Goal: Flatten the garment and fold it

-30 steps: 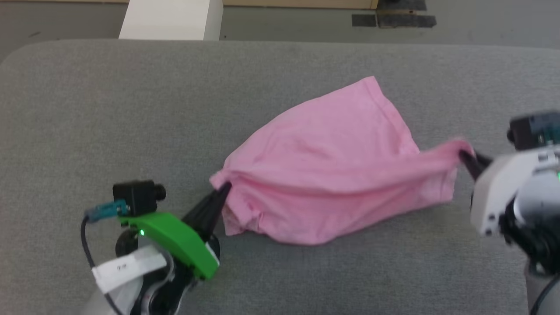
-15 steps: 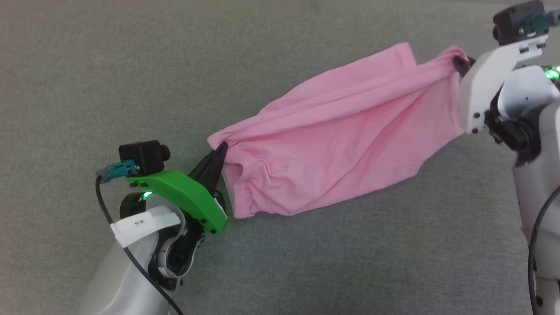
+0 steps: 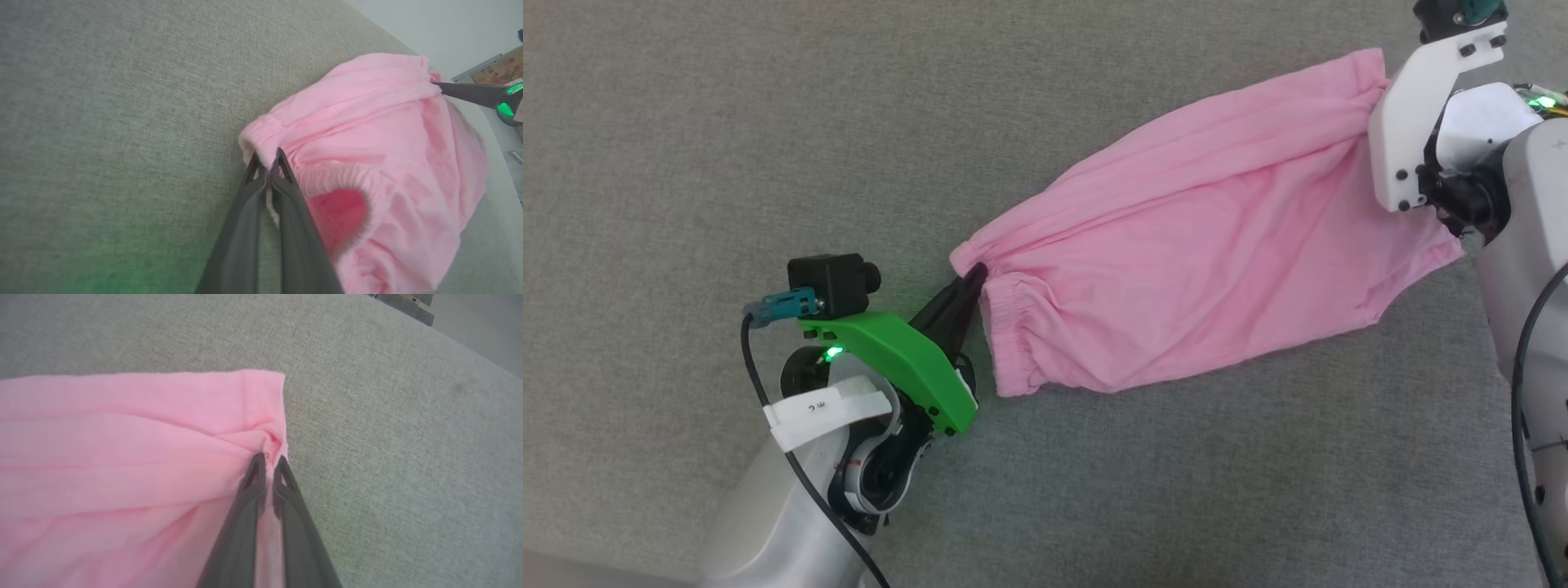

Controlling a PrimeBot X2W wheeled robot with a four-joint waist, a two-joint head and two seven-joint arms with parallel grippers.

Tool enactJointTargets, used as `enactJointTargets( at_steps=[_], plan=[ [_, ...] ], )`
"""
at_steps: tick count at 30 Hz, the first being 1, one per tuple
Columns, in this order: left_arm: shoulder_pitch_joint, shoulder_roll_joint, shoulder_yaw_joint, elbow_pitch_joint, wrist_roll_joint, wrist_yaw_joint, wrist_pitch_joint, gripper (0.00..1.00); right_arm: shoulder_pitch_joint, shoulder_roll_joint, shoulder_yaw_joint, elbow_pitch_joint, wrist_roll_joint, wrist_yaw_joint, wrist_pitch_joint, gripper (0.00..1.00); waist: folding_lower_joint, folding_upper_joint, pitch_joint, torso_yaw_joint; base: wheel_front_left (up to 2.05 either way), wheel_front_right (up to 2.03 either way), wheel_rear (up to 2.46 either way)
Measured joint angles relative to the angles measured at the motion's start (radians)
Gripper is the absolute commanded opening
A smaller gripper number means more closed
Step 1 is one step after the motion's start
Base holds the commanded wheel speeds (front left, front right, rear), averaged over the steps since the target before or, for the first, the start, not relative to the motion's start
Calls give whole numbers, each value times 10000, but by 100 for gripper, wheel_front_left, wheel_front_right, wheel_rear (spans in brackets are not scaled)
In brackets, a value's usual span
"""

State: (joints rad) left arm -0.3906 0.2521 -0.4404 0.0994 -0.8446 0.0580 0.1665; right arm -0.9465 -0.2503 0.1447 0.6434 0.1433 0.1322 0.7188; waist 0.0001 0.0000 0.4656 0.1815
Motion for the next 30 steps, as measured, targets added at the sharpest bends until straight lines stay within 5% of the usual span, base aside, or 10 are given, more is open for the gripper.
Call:
enactJointTargets(
  at_steps=[1, 2, 3, 14, 22, 30],
  plan=[
    [-1, -6, -29, -2, -2, -40, 10, 100, -81, -12, 0, 146, 67, 0, 77, 9, 0, 0, 5, 37, 0, 0, 0],
    [-1, -4, -50, 0, 0, -44, 4, 100, -153, -21, 29, 242, 127, 0, 115, 35, 0, 0, -16, 56, 0, 0, 0],
    [0, -4, -65, 0, 0, -54, -12, 100, -176, -38, 79, 280, 197, 0, 100, 100, 0, 0, -43, 65, 0, 0, 0],
    [825, 127, 142, -431, 334, 4, -1383, 100, 1027, -176, 339, -334, 1778, 0, -1576, 100, -1, 0, -1086, -67, 0, 0, 0],
    [1629, 278, 669, -209, 1488, 384, -3827, 100, 2948, -309, -282, -2019, 2247, 0, -3325, 100, -2, 0, -2121, -285, 0, 0, 0],
    [1628, -545, 2132, -184, 4113, -132, -4236, 100, 3788, 330, -1615, -2531, 2077, 0, -4456, 100, -2, 0, -2574, -466, 0, 0, 0]
  ],
)
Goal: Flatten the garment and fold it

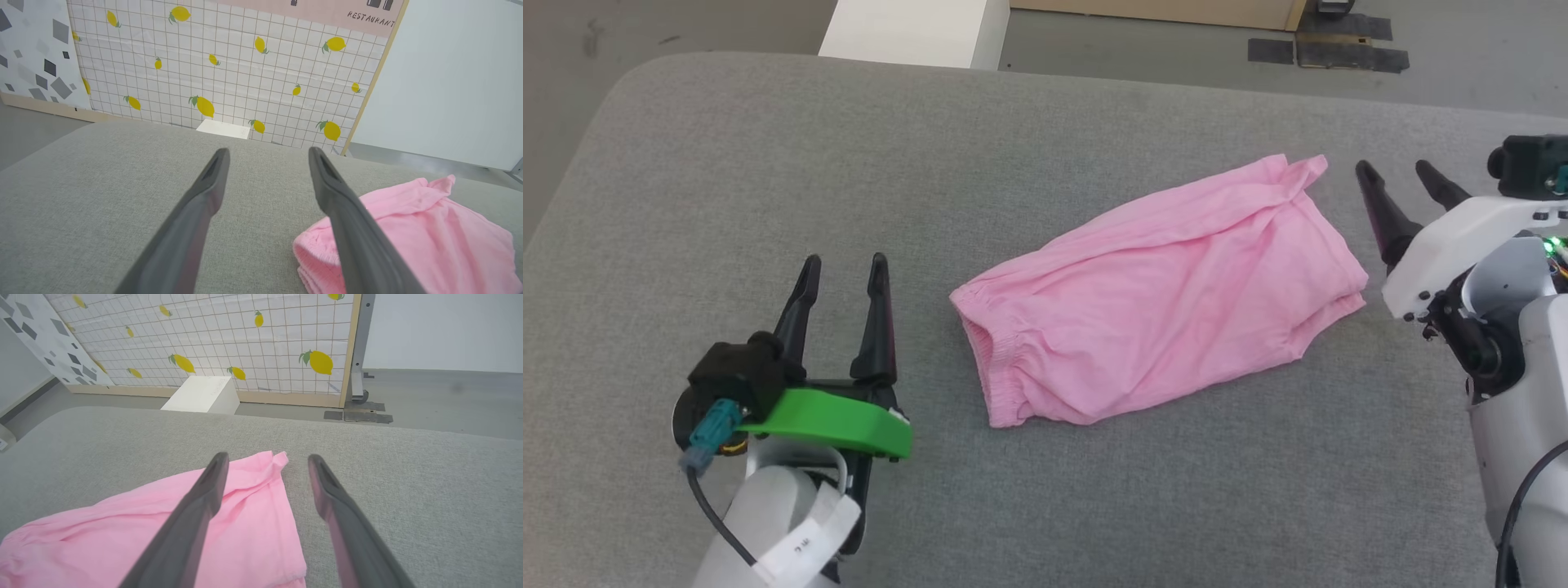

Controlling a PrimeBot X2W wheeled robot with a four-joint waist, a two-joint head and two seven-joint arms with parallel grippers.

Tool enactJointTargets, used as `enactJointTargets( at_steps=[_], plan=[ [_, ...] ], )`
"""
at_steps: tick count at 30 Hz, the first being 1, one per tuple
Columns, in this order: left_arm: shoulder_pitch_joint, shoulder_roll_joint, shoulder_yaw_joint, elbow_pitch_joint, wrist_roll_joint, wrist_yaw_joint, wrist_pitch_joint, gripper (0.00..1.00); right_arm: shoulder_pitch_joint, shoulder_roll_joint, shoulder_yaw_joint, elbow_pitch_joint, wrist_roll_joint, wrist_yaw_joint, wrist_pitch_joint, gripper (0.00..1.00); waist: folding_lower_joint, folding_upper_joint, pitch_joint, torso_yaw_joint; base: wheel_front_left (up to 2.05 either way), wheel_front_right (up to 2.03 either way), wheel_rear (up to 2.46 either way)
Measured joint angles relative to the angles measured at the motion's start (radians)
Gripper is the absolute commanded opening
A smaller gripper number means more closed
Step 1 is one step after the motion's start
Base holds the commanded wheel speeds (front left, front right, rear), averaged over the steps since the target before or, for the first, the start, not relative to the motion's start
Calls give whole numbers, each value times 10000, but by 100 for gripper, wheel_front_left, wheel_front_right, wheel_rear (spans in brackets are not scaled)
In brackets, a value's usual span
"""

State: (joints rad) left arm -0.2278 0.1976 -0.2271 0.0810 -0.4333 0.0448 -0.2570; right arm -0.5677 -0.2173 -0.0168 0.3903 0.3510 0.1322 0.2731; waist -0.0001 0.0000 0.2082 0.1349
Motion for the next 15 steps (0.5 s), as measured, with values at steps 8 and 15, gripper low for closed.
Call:
enactJointTargets(
  at_steps=[8, 15],
  plan=[
    [220, -1064, 1237, -543, 1858, -903, 0, 100, -534, 748, -1337, 1346, -616, 0, 12, 100, 0, 0, 290, 13, 0, 0, 0],
    [351, -1388, 1716, -709, 2318, -1323, 0, 100, -2160, 1055, -2583, 3651, -2159, 0, 1469, 100, 0, 0, 822, 260, 0, 0, 0]
  ],
)
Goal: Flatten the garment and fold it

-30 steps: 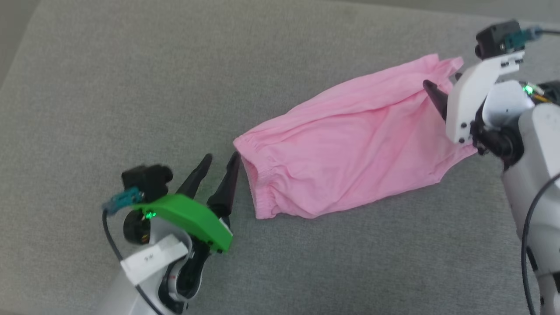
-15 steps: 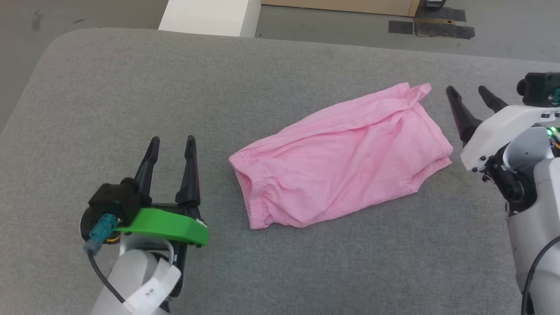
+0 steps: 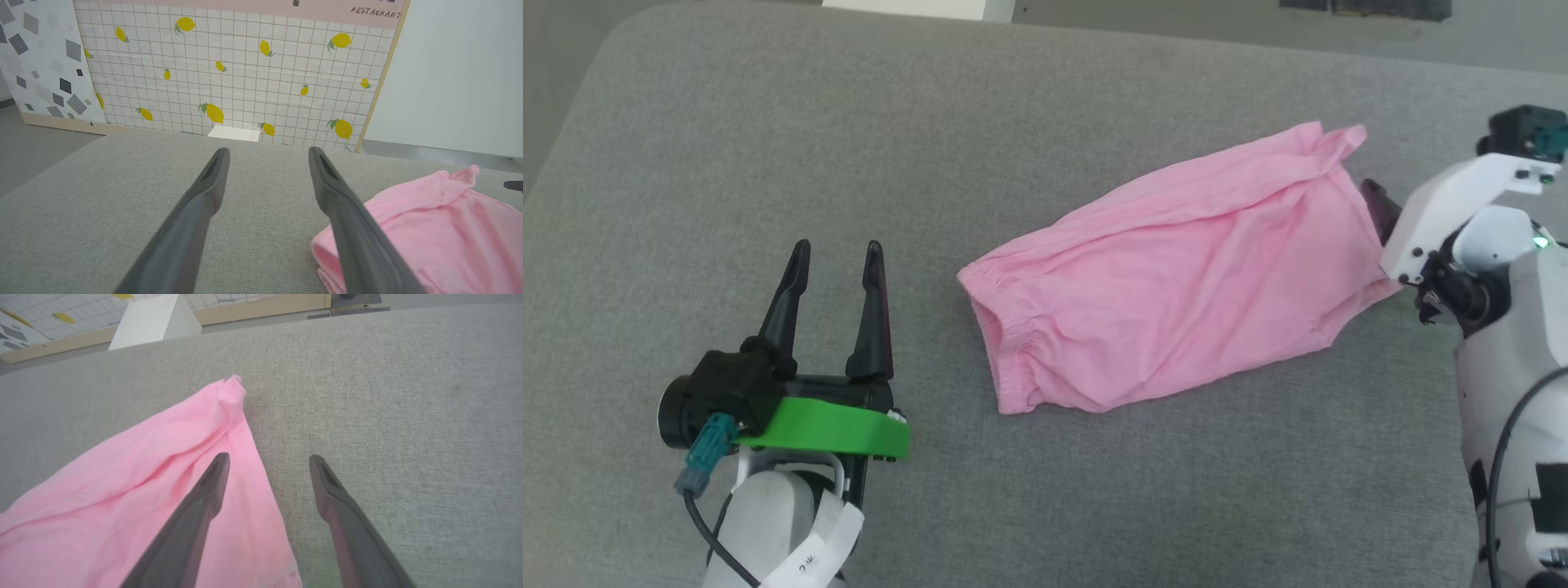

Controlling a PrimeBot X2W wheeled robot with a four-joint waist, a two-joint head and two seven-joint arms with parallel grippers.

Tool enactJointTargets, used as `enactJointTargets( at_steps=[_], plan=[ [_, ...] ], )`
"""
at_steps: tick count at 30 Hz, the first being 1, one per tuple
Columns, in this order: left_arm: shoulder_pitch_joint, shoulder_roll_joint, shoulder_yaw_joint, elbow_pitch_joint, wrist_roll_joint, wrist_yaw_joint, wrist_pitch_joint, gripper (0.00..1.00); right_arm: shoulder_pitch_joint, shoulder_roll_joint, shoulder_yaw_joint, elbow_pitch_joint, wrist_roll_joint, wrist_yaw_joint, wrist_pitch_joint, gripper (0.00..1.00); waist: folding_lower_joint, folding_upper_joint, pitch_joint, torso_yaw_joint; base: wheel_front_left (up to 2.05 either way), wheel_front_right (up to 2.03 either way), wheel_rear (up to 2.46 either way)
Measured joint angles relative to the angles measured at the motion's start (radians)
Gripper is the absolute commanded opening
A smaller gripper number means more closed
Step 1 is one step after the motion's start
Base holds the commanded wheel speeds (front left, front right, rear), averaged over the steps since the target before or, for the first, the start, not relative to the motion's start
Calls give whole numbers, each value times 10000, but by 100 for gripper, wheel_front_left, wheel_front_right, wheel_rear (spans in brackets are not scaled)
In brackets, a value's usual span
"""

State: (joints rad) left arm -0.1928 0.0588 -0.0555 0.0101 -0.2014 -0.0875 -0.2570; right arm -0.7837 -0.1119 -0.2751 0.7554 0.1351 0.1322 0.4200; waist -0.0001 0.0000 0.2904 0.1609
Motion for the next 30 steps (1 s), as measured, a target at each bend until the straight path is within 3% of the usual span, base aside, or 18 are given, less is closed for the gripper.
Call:
enactJointTargets(
  at_steps=[12, 13, 14, 16, 24, 30],
  plan=[
    [-1, -27, -142, -161, -113, 21, 0, 100, -1041, -17, 100, 1103, -974, -4, 2629, 100, 0, 0, 503, 446, 0, 0, 0],
    [-1, -27, -157, -163, -121, 38, 0, 100, -1049, -17, 157, 1103, -905, -4, 2715, 49, 0, 0, 500, 454, 0, 0, 0],
    [0, -27, -176, -163, -142, 54, 0, 100, -1055, -17, 228, 1101, -786, -4, 2819, 37, 0, 0, 492, 459, 0, 0, 0],
    [0, -29, -198, -163, -163, 61, 0, 100, -1054, -19, 345, 1074, -568, -4, 2943, 0, 0, 1, 480, 458, 0, 0, 0],
    [26, -31, -222, -98, -184, 92, 0, 100, -601, -15, 984, 685, 230, -2, 2951, 0, 0, 0, 257, 389, 0, 0, 0],
    [214, -36, -232, 23, -174, 92, 0, 100, 280, -468, 1233, -71, 662, -2, 2431, 0, 0, 0, -154, 291, 0, 0, 0]
  ],
)
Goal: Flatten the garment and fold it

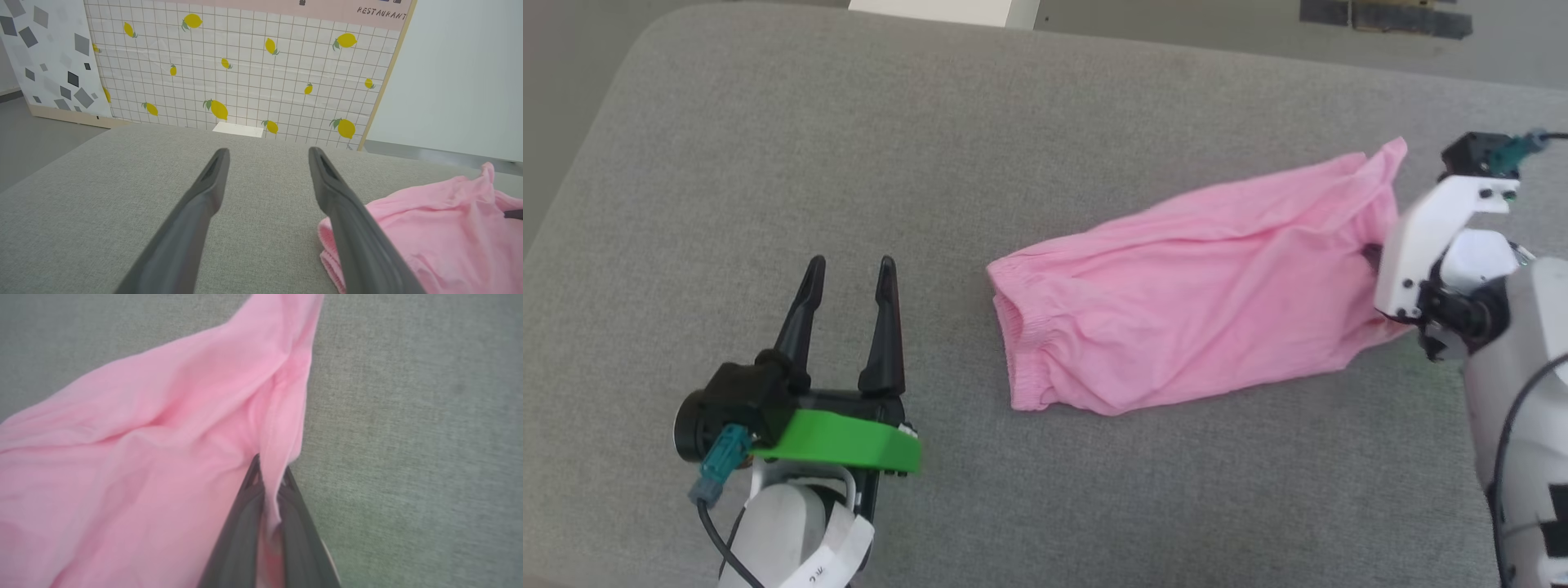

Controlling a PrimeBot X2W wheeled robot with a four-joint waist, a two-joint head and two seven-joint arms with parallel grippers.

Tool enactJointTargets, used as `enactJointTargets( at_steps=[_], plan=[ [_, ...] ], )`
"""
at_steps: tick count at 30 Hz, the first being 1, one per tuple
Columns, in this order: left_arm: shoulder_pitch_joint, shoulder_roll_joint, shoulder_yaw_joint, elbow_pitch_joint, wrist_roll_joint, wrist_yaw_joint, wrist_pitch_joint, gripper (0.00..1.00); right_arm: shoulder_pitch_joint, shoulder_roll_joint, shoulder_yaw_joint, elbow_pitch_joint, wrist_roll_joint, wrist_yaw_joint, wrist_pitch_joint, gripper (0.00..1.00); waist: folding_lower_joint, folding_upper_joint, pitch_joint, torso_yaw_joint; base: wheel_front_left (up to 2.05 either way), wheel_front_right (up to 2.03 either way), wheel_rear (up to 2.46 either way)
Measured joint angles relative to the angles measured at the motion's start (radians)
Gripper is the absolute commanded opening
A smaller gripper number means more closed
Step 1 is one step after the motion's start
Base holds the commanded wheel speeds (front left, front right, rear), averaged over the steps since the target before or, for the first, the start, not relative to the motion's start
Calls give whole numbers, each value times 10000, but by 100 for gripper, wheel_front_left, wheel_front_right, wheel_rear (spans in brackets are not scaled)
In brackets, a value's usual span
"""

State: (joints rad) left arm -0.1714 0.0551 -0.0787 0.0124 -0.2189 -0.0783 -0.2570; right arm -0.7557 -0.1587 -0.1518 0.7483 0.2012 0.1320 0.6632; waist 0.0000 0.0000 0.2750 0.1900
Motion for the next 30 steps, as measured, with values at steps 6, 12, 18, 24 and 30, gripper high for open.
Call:
enactJointTargets(
  at_steps=[6, 12, 18, 24, 30],
  plan=[
    [385, -2, 23, 61, 86, -54, 0, 100, 1289, -802, -341, -1214, -353, 0, -313, 0, 0, 0, -454, -237, 0, 0, 0],
    [617, -6, 59, 58, 173, -102, -2, 100, 2609, -1212, -1177, -2748, -1609, 0, -146, 0, 0, 0, -744, -612, 0, 0, 0],
    [645, -6, 23, 98, 184, -174, -2, 100, 3204, -1160, -840, -4596, -2236, 0, 134, 0, 0, 0, -912, -852, 0, 0, 0],
    [644, -6, -29, 157, 186, -190, 0, 100, 3219, -1210, 1034, -6385, -2299, 0, 690, 0, 0, 1, -992, -816, 0, 0, 0],
    [642, -8, -113, 192, 186, -265, 0, 100, 2654, -1216, 3753, -7014, -1835, 2, 1177, 0, 0, 0, -960, -587, 0, 0, 0]
  ],
)
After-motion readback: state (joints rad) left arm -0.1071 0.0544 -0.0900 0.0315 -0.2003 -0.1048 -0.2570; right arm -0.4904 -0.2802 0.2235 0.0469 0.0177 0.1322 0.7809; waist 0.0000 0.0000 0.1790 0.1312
